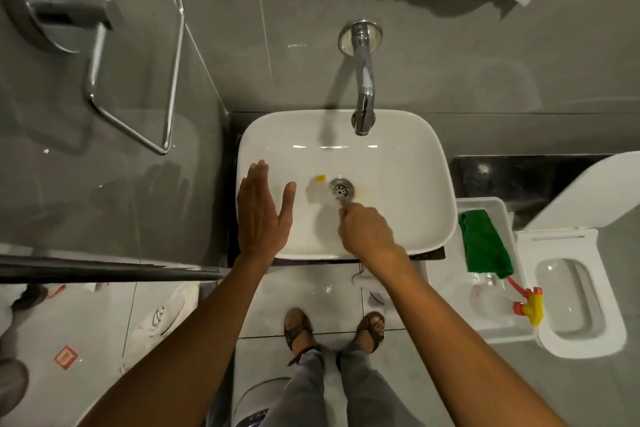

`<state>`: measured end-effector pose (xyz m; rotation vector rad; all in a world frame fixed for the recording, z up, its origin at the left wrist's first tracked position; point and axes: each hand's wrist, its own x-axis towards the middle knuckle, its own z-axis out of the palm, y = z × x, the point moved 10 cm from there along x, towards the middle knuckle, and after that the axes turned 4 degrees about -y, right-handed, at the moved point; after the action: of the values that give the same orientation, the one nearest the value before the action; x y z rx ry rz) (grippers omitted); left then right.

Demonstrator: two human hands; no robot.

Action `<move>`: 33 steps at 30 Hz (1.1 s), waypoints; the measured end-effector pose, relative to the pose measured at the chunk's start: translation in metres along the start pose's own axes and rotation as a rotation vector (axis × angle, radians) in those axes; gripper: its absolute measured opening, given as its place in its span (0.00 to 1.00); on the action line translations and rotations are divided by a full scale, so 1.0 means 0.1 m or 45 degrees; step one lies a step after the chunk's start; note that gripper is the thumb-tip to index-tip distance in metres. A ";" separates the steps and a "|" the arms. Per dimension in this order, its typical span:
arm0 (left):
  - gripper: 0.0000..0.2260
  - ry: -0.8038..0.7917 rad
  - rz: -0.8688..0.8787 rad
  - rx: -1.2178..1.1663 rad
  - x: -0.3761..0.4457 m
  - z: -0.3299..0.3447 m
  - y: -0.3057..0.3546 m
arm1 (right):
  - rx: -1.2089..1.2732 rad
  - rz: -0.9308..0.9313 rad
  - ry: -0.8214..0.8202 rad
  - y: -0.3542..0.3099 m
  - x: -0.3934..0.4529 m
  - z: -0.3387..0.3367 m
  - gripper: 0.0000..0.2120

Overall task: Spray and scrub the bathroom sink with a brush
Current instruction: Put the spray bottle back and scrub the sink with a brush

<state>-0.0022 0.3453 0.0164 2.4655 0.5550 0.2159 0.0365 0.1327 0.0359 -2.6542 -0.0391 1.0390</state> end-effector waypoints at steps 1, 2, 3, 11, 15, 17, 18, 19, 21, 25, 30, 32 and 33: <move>0.37 -0.007 -0.004 0.003 0.01 0.01 0.00 | -0.015 0.044 0.059 0.10 0.05 -0.11 0.24; 0.37 -0.014 -0.012 0.001 0.01 0.01 0.00 | -0.023 0.086 0.102 0.24 0.07 -0.20 0.25; 0.37 -0.016 -0.018 -0.002 0.01 0.01 0.00 | -0.033 0.123 0.133 0.39 0.05 -0.27 0.25; 0.39 -0.028 -0.032 -0.010 0.01 -0.01 0.02 | -0.084 0.029 -0.101 0.61 -0.54 0.15 0.21; 0.40 -0.011 -0.019 -0.015 0.01 -0.03 0.04 | 0.009 -0.066 -0.136 -0.05 -0.42 0.40 0.22; 0.41 -0.010 -0.018 -0.015 0.01 -0.03 0.04 | -0.053 -0.081 -0.082 -0.28 -0.23 0.36 0.23; 0.41 -0.015 -0.022 -0.017 0.01 -0.02 0.04 | -0.091 -0.079 -0.052 -0.34 -0.13 0.30 0.24; 0.41 -0.019 -0.024 -0.019 0.01 -0.02 0.04 | -0.117 -0.073 -0.021 -0.36 -0.03 0.23 0.24; 0.40 -0.013 -0.018 -0.022 0.01 -0.02 0.04 | -0.126 -0.033 0.047 -0.27 0.15 0.01 0.27; 0.39 -0.034 -0.044 -0.033 0.01 -0.01 0.03 | -0.147 0.165 0.239 0.44 0.29 -0.48 0.30; 0.36 0.021 -0.049 -0.056 0.00 -0.05 0.01 | -0.287 0.218 0.266 1.14 -0.22 -0.47 0.27; 0.35 0.031 -0.064 -0.062 0.00 -0.04 -0.02 | -0.342 0.164 0.125 1.08 -0.39 -0.22 0.27; 0.35 0.031 -0.069 -0.059 0.00 -0.04 -0.02 | -0.329 0.117 0.061 0.96 -0.44 -0.10 0.26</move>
<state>-0.0035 0.3490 0.0182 2.4028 0.6194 0.2350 0.0027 0.0326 0.0452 -2.9375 -0.0445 1.0622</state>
